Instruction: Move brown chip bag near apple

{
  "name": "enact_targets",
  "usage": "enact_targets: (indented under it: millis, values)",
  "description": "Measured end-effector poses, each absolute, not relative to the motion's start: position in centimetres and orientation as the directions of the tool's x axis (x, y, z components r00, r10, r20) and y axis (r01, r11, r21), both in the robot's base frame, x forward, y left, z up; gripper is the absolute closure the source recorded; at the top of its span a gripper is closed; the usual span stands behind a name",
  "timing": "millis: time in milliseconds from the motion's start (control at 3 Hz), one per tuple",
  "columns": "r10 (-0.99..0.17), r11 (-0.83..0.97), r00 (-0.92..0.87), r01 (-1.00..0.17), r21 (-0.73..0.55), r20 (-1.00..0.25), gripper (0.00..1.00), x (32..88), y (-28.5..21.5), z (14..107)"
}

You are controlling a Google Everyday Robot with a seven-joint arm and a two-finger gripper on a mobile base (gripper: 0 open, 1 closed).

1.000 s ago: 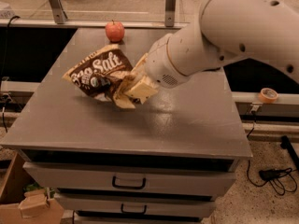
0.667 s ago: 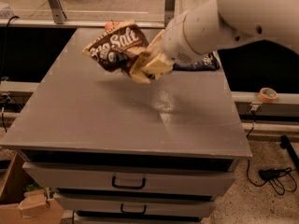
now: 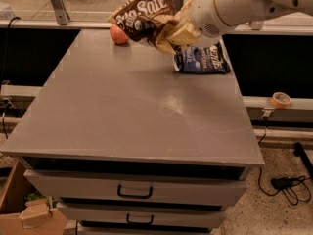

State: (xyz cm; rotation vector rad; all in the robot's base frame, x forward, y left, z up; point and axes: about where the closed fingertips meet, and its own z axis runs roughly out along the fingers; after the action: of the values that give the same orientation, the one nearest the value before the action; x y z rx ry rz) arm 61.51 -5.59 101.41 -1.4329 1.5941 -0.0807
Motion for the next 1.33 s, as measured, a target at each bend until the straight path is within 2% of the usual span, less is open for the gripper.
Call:
enact_targets:
  millis: [333, 1333]
  values:
    - [-0.799, 0.337, 0.130, -0.712, -0.616, -0.587, 1.00, 63.0, -6.6, 101.1]
    - [-0.806, 0.486, -0.005, -0.576, -0.657, -0.592, 1.00, 80.1, -11.5, 98.1]
